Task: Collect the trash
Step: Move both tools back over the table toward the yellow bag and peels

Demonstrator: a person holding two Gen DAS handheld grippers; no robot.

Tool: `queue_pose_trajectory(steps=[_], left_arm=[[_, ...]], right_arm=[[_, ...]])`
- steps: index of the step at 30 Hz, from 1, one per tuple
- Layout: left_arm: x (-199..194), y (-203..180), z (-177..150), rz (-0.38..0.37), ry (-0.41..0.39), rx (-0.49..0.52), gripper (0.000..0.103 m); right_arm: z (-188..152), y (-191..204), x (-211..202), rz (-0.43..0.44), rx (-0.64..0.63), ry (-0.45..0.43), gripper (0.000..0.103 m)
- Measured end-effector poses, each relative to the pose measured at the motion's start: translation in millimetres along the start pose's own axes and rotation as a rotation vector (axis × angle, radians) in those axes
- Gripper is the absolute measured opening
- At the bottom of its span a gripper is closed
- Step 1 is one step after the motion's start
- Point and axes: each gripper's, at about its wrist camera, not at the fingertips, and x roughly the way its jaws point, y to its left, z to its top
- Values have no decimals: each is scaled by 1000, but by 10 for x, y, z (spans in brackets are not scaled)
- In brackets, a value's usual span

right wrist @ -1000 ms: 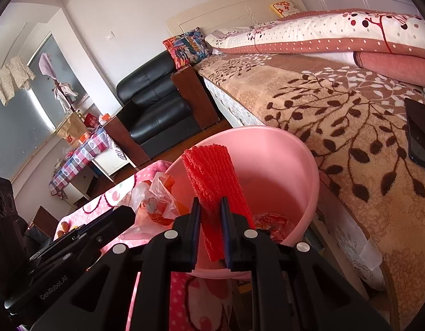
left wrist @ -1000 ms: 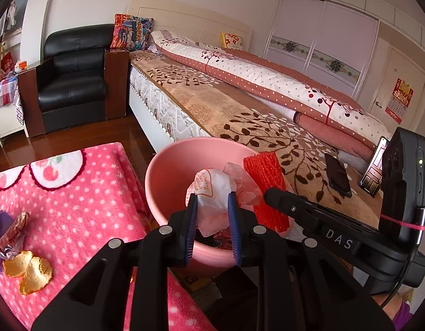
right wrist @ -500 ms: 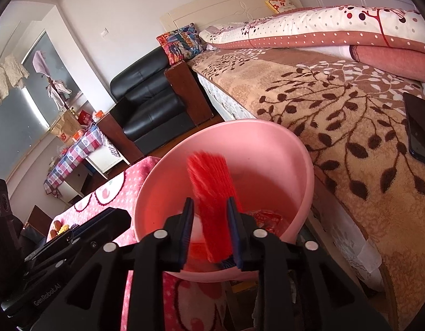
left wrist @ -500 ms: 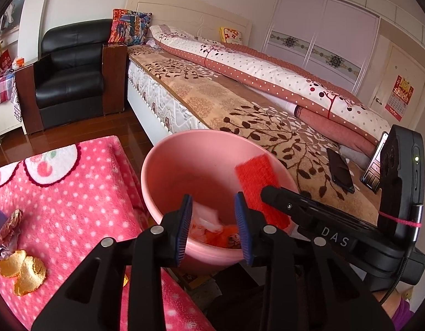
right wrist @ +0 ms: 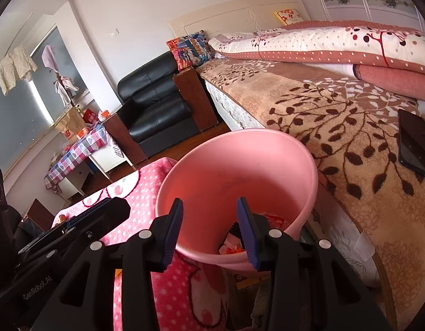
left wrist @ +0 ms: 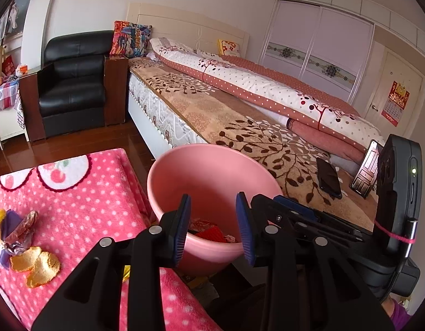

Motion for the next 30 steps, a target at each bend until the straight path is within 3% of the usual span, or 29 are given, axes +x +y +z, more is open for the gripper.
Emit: queue_pose_trajectory(steps=[16, 30], left_arm=[[-695, 317, -204, 110, -64, -43, 34], [-1216, 800, -496, 215, -100, -82, 34]], right_arm=[[-334, 658, -318, 42, -89, 11, 42], [-603, 1203, -355, 78, -161, 49, 43]])
